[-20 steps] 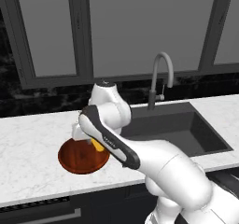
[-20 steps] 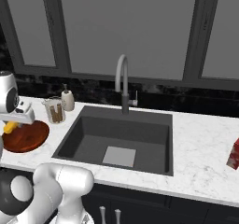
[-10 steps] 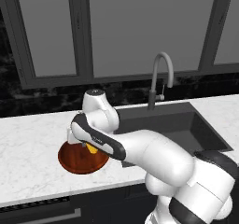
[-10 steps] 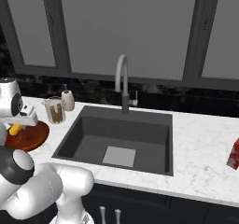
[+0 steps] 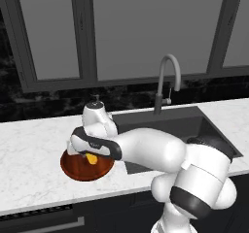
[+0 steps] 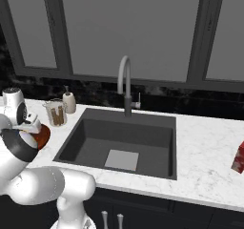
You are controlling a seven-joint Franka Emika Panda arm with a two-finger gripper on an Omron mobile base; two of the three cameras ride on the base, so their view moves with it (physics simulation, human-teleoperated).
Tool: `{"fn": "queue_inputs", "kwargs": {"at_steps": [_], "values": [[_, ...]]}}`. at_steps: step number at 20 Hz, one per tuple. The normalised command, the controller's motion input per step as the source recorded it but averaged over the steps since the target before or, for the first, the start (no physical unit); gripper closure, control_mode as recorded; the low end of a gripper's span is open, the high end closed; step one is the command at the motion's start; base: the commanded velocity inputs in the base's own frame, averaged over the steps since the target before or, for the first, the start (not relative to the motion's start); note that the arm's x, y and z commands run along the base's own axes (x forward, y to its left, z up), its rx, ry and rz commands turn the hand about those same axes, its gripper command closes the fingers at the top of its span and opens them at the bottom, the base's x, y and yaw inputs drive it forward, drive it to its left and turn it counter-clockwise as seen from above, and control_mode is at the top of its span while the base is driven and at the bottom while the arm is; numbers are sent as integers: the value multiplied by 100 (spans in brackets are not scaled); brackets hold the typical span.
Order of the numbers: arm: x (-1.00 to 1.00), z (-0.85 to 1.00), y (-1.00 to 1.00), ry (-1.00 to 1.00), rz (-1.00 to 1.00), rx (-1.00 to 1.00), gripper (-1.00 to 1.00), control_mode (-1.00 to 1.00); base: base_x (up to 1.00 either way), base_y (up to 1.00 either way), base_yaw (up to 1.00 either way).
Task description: Pick the corn from the sink and place it in the bowl. Then pick the bowl and place it in the microwave. Then close the microwave door and press the start button.
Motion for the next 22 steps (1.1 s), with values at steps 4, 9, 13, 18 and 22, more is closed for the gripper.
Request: {"fn": "queue_inputs", "kwargs": {"at_steps": [4, 9, 13, 18, 22], "values": [[15, -40, 18, 0, 0, -2, 100, -100, 0, 0, 0], [2, -40, 7, 0, 0, -2, 100, -100, 0, 0, 0], [0, -29, 0, 0, 0, 0, 100, -100, 0, 0, 0], [0, -12, 0, 0, 0, 0, -100, -100, 0, 0, 0], [14, -1, 0, 0, 0, 0, -100, -100, 0, 0, 0]]}}
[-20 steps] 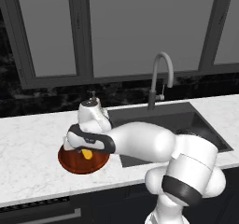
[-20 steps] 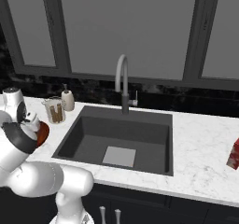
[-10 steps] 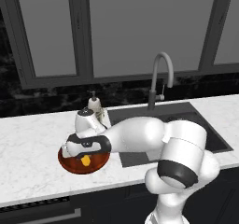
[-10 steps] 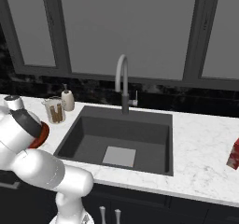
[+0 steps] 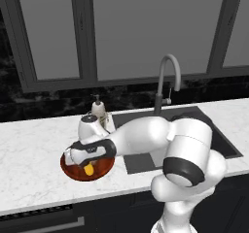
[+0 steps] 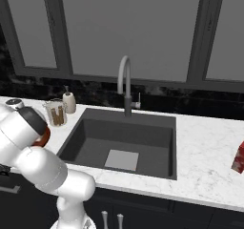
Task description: Pick the corn from the sink and place it in the bowl. Then pick the bowl and place it in the microwave. Then close the microwave door and press the start button.
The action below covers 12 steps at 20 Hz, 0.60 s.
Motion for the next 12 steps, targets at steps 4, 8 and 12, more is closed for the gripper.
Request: {"fn": "queue_inputs", "kwargs": {"at_steps": [4, 8, 12], "values": [[6, -3, 0, 0, 0, 0, -100, -100, 0, 0, 0], [-4, 35, -16, 0, -2, 0, -100, -100, 0, 0, 0], [-30, 71, -45, 0, -9, 3, -100, -100, 0, 0, 0]]}}
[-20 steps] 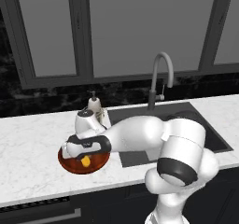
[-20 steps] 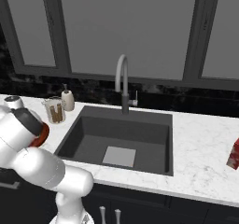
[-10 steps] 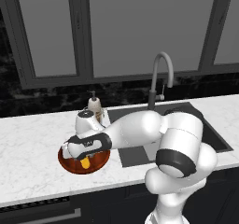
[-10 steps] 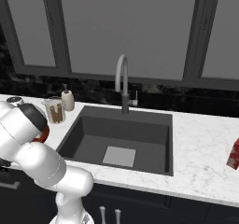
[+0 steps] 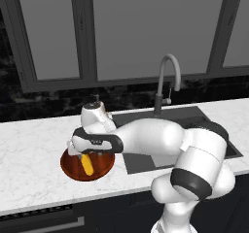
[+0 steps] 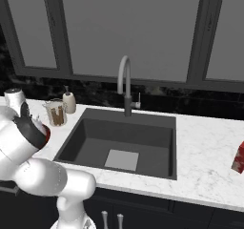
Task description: Pick the corn from the sink and place it in the bowl. Then pick the bowl and place it in the microwave. Then close the microwave door and press the start button.
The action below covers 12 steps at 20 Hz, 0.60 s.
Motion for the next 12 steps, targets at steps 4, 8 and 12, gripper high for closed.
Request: {"fn": "queue_inputs", "kwargs": {"at_steps": [4, 8, 12], "values": [[-18, 39, -66, 1, -9, 5, -100, -100, 0, 0, 0], [-5, 0, -80, 0, -8, 5, -100, -100, 0, 0, 0], [0, 0, -44, 0, -2, 1, -100, -100, 0, 0, 0]]}}
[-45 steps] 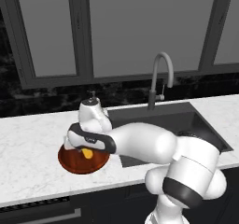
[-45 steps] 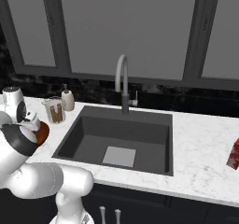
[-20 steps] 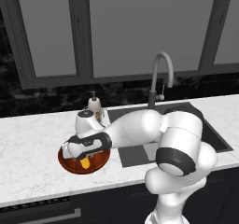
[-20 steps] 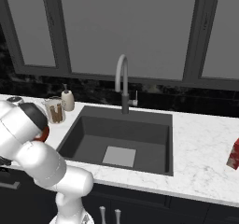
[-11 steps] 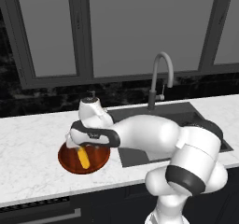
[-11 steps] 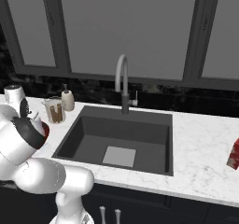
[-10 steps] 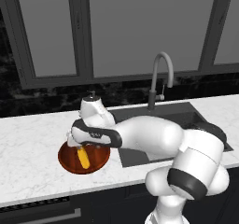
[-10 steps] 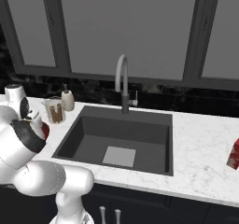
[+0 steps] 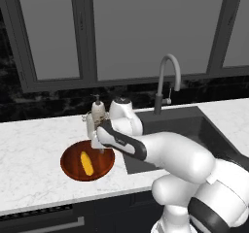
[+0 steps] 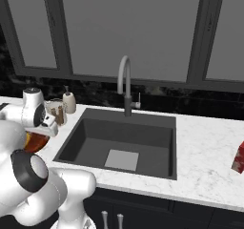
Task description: Pick the corn from the sink and place it in the bowl. Then pick the bowl and place it in the microwave. Then close the microwave door and press the start button.
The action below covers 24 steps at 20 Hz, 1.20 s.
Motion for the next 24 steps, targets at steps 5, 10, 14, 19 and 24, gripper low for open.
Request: {"fn": "queue_inputs", "kwargs": {"at_steps": [5, 10, 14, 19, 24], "values": [[21, -7, 0, 0, 0, 3, -100, -100, 0, 0, 0], [35, -30, 0, 1, 0, 6, -100, -100, 0, 0, 0], [41, -24, 3, 0, 0, 0, -100, -100, 0, 0, 0], [28, -27, 12, 3, 0, 0, -100, -100, 0, 0, 0], [8, -41, 9, 6, 0, 0, -100, -100, 0, 0, 0]]}}
